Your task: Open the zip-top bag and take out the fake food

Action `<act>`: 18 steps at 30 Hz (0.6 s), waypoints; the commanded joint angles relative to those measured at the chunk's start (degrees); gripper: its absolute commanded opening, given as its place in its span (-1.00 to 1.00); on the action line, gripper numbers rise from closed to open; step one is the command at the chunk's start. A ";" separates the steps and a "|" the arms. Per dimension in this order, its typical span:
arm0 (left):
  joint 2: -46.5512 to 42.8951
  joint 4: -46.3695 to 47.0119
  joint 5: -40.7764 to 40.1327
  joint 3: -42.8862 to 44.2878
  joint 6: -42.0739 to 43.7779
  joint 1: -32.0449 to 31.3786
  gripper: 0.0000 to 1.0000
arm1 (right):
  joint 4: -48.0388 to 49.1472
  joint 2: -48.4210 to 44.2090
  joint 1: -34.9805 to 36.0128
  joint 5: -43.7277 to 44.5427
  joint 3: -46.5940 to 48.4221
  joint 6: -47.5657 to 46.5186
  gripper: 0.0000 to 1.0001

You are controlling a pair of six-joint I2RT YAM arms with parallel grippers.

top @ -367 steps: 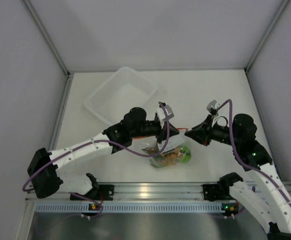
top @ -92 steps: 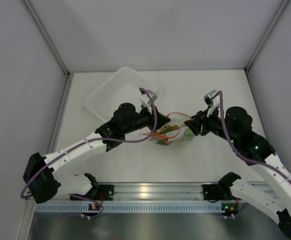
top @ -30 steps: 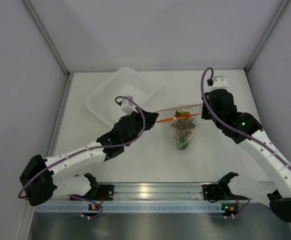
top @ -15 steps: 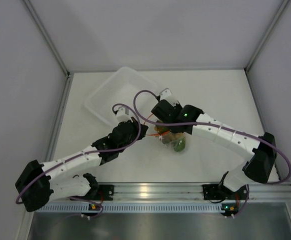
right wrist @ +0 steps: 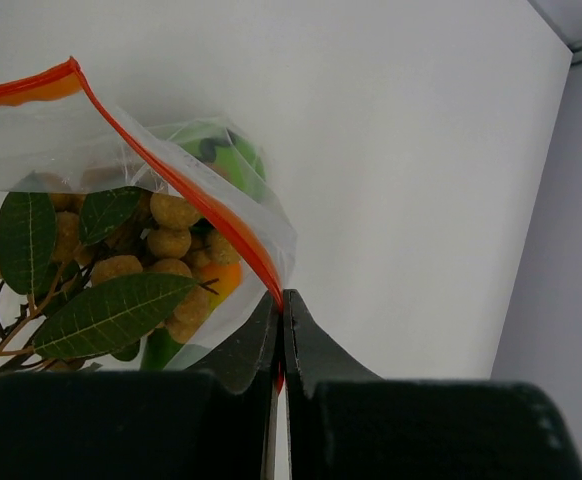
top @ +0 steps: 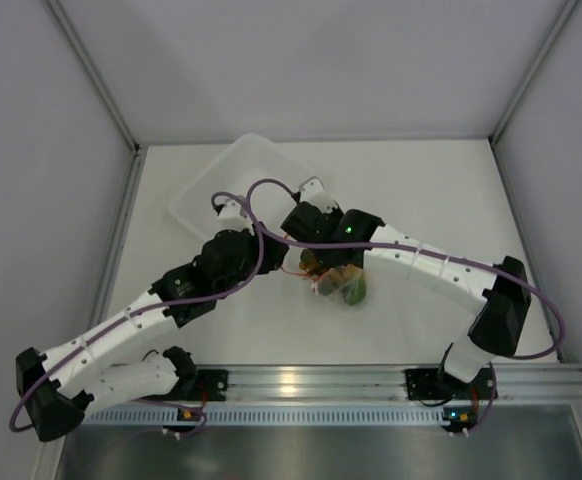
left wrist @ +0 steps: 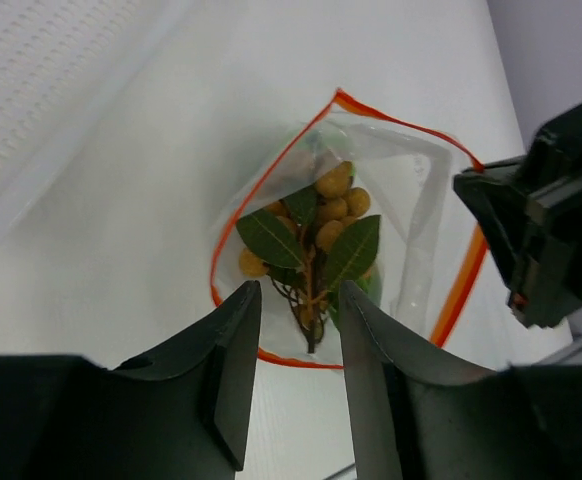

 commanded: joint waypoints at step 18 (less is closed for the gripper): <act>14.03 -2.63 16.96 9.01 5.95 -1.53 -0.11 | 18.75 -13.77 1.07 1.21 -13.34 5.65 -1.00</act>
